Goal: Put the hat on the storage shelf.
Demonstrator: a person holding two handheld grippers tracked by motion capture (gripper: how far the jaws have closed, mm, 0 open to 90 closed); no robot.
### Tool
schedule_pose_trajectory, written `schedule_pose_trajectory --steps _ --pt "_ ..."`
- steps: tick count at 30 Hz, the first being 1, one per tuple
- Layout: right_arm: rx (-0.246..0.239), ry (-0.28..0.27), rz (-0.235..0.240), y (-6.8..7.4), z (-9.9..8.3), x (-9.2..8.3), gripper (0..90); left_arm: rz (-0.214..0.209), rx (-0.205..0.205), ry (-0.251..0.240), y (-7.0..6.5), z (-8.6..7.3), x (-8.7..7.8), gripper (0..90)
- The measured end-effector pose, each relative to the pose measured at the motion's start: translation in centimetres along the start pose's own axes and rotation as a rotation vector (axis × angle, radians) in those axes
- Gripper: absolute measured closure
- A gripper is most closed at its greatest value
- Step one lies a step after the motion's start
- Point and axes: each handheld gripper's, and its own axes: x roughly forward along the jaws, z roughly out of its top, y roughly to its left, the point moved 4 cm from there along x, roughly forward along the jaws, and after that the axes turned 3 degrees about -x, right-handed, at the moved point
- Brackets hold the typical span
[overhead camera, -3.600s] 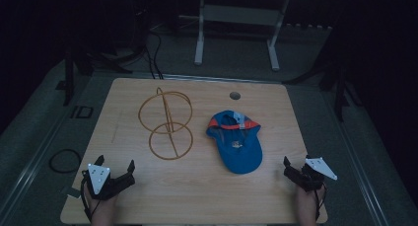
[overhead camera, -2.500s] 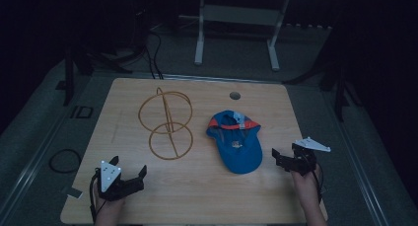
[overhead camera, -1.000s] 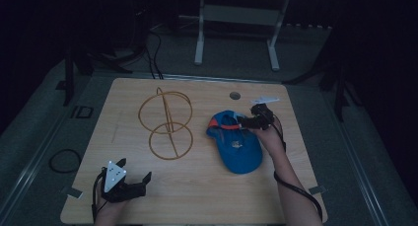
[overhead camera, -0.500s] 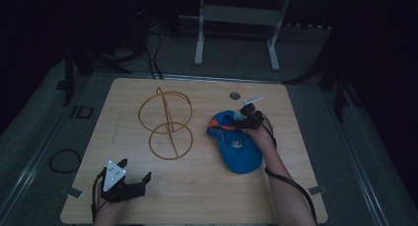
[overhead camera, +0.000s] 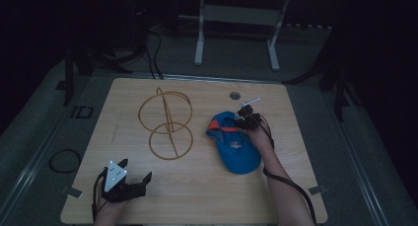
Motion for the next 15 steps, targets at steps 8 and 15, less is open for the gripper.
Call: schedule_pose_trajectory --steps 8,15 --pt "0.0 -0.07 -0.008 0.6 0.6 -2.6 84.3 0.005 -0.007 -0.004 0.1 0.1 -0.1 4.6" --pt "-0.006 -0.16 -0.029 1.1 1.1 -6.0 84.5 0.011 -0.012 -0.007 0.1 0.2 -0.3 4.6"
